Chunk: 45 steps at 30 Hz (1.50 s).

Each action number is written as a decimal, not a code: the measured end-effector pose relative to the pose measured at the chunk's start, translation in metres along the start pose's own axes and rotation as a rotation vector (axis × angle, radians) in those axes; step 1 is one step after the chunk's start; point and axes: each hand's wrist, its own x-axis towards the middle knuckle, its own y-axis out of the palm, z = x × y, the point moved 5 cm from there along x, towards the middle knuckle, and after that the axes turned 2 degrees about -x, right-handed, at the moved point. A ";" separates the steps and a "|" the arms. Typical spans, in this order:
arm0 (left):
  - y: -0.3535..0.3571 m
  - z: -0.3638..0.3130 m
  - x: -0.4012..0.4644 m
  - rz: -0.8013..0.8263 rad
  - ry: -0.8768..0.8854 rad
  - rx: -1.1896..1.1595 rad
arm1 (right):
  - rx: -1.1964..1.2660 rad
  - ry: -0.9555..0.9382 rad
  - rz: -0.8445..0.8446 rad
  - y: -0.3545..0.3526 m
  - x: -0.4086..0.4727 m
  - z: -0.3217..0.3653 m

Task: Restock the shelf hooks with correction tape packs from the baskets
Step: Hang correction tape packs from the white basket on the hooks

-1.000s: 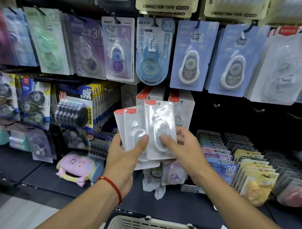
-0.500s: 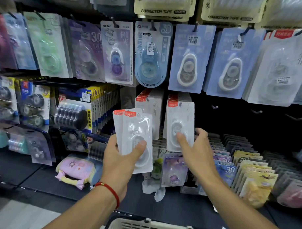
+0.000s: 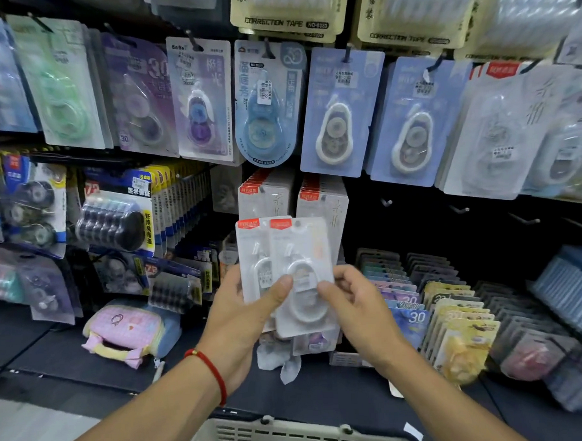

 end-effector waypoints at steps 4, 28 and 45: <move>0.001 0.005 0.002 -0.037 -0.028 0.044 | 0.018 0.000 -0.336 -0.042 -0.005 -0.007; 0.010 0.006 -0.003 0.003 -0.020 0.157 | -0.244 0.355 -0.297 -0.077 0.004 -0.021; 0.029 0.012 -0.010 0.205 -0.054 0.170 | 0.102 0.121 -0.306 -0.067 -0.003 -0.020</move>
